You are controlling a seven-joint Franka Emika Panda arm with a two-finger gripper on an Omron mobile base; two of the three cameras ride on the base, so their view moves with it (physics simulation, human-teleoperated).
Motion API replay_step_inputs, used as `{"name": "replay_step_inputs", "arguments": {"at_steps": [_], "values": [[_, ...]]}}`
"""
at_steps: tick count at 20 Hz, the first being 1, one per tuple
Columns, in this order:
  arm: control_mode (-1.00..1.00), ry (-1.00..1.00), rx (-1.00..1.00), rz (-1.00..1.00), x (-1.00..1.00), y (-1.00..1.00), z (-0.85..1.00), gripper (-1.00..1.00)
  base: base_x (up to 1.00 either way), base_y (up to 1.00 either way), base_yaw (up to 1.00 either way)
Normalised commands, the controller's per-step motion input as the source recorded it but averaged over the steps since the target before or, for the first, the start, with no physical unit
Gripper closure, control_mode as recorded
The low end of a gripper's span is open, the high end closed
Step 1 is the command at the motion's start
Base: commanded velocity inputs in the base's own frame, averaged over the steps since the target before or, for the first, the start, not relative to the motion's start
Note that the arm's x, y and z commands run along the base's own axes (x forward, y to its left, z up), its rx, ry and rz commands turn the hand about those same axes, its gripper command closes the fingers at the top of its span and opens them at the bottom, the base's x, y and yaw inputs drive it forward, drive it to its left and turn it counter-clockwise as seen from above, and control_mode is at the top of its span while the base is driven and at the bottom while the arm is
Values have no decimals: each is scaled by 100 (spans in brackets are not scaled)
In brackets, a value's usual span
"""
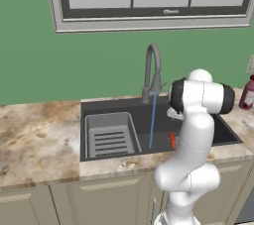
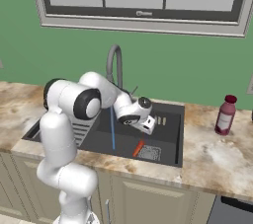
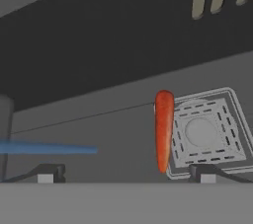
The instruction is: Turn on the sink faucet. Then move the carrot from the counter to the sink. Turn off the sink. Move the vegetable from the sink to the pot next to the stove. Finally move the pot to the rear right burner.
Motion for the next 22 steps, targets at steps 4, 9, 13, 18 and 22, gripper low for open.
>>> {"name": "replay_step_inputs", "arguments": {"at_steps": [4, 9, 13, 18, 22], "values": [[-100, -2, 0, 5, 0, -18, 35, -100, 0, 0, 0], [-100, -4, 2, 13, 0, -28, 20, -100, 0, 0, 0], [-100, -7, 3, 22, 0, -26, 18, -100, 0, 0, 0], [-100, -3, 4, 14, 0, -14, 7, -100, 0, 0, 0], [-100, -7, 11, 18, 14, -31, -2, -100, 0, 0, 0]]}}
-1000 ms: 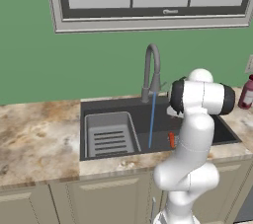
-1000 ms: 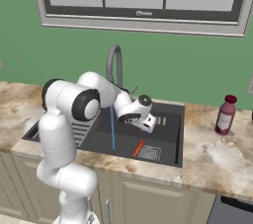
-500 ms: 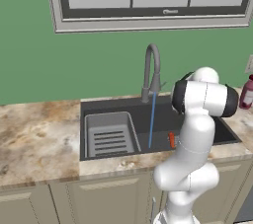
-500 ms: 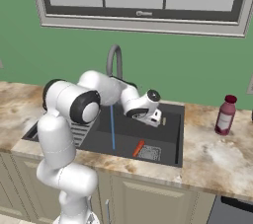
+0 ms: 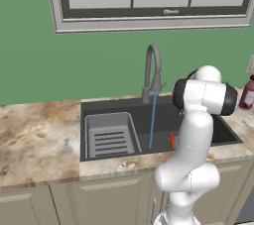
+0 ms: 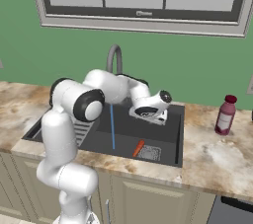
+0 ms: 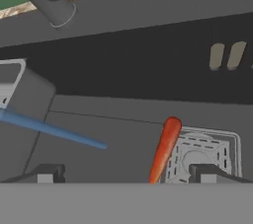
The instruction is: Turn on the sink faucet. Then move the carrot from the counter to the sink. Turn off the sink. Move the vegetable from the sink to the pot next to the stove. Finally move the pot to the rear right burner.
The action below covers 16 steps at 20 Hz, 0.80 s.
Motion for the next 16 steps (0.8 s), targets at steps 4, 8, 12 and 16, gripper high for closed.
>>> {"name": "replay_step_inputs", "arguments": {"at_steps": [4, 8, 12, 16], "values": [[-100, -29, 7, 35, 3, -34, 0, -100, 0, 0, 0], [-100, -27, 5, 39, 2, -16, 2, -100, 0, 0, 0], [-100, -27, 4, 36, 1, -7, 0, -100, 0, 0, 0], [-100, -26, 1, 27, 17, 4, 0, -100, 0, 0, 0]]}}
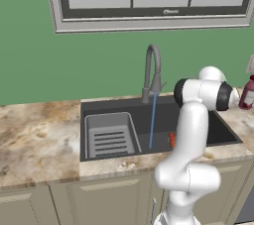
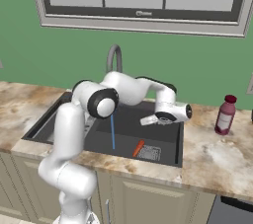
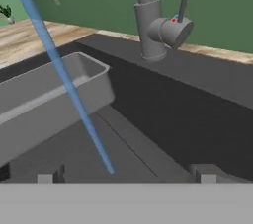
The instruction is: Turn on the sink faucet. Then move the carrot from the counter to the sink. Turn off the sink. Move the vegetable from the sink to the pot next to the stove. Finally move the pot to the rear right burner.
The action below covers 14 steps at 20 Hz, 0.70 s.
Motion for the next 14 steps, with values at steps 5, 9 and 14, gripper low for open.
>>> {"name": "replay_step_inputs", "arguments": {"at_steps": [5, 9, 14], "values": [[-100, -29, 0, 25, 38, 8, 0, -100, 0, 0, 0], [-100, -20, 0, 17, 20, 7, 0, -100, 0, 0, 0], [-100, -2, 0, 5, 4, 1, 0, -100, 0, 0, 0]]}}
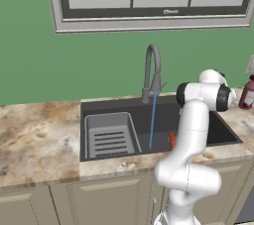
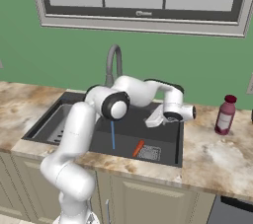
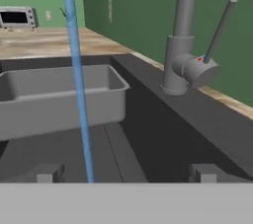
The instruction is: Turn on the sink faucet. Then move the carrot from the counter to the sink. Turn off the sink. Move the vegetable from the sink to the pot next to the stove. Finally move the pot to the rear right burner.
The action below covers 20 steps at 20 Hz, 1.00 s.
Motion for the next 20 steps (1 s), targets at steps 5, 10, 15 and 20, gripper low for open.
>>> {"name": "replay_step_inputs", "arguments": {"at_steps": [5, 10, 15, 20], "values": [[-100, -4, 0, -1, 0, 33, 10, -100, 0, 0, 0], [-100, -5, 0, -9, 0, 57, 17, -100, 0, 0, 0], [-100, -5, 0, -11, 1, 28, 10, -100, 0, 0, 0], [-100, -6, 0, -3, 10, 4, 5, -100, 0, 0, 0]]}}
